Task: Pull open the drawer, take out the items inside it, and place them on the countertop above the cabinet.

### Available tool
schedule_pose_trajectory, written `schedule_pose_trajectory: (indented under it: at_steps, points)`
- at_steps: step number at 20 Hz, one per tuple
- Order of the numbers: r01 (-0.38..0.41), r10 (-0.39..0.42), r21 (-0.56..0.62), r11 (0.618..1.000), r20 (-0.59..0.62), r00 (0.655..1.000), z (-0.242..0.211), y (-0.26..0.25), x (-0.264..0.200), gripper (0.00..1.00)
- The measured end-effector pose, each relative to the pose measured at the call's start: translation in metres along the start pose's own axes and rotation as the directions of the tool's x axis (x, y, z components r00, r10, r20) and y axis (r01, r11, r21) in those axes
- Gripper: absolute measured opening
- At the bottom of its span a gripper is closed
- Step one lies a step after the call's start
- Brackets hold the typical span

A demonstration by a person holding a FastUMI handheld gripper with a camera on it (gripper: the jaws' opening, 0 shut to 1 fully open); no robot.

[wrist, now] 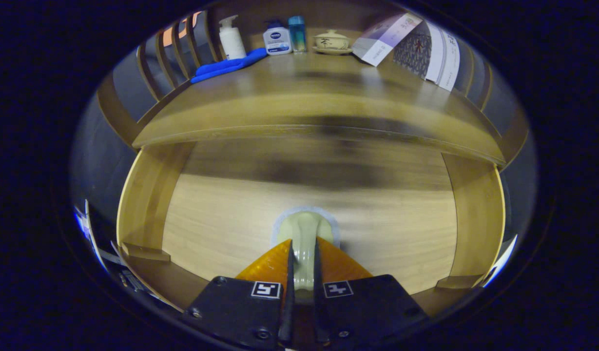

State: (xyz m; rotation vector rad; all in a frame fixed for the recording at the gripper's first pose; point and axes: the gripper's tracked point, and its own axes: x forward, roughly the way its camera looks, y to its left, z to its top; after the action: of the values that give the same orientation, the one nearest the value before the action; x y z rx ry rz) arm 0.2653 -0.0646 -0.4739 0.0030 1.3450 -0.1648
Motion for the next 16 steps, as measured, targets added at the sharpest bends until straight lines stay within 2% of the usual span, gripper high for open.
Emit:
schedule_pose_trajectory:
  at_steps: [3, 16]
  points:
    - [0.031, -0.030, -0.022, 0.999, 0.035, 0.999, 0.008, -0.007, -0.014, 0.18]
    - [0.031, -0.014, -0.079, 0.996, 0.203, 0.979, 0.068, -0.010, -0.104, 0.18]
